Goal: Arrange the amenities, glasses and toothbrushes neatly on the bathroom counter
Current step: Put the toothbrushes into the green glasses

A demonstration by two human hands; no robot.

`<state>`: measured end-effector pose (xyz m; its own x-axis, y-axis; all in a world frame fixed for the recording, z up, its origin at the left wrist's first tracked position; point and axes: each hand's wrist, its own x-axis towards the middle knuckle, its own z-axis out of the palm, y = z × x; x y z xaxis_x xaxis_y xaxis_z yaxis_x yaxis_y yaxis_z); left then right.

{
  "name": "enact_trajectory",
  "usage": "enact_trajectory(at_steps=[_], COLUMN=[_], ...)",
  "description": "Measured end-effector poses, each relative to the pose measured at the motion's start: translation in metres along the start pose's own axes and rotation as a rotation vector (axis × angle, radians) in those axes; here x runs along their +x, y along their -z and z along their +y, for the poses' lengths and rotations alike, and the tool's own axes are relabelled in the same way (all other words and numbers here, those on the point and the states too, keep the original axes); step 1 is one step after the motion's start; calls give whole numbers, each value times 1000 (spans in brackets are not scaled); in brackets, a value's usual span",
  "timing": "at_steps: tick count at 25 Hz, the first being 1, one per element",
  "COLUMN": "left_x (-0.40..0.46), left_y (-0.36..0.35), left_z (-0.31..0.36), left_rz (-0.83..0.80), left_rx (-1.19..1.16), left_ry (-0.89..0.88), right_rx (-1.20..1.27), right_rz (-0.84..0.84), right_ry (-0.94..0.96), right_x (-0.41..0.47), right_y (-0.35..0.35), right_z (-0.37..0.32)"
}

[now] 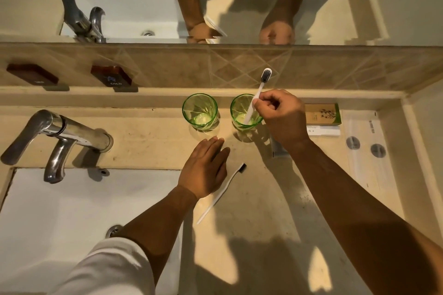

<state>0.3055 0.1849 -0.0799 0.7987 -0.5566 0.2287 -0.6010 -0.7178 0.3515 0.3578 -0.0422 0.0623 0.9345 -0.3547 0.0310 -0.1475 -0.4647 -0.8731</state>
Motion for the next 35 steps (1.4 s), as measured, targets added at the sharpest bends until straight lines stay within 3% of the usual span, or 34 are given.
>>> enact_trajectory(at_steps=[19, 35], left_x=[-2, -2], left_y=[-6, -7], left_z=[-3, -5], left_rz=[15, 4], left_rx=[-5, -23], left_ry=[13, 6], right_rx=[-73, -35], right_rz=[-47, 107], right_ry=[-38, -80], right_x=[8, 9], right_y=[-5, -11], right_z=[7, 16])
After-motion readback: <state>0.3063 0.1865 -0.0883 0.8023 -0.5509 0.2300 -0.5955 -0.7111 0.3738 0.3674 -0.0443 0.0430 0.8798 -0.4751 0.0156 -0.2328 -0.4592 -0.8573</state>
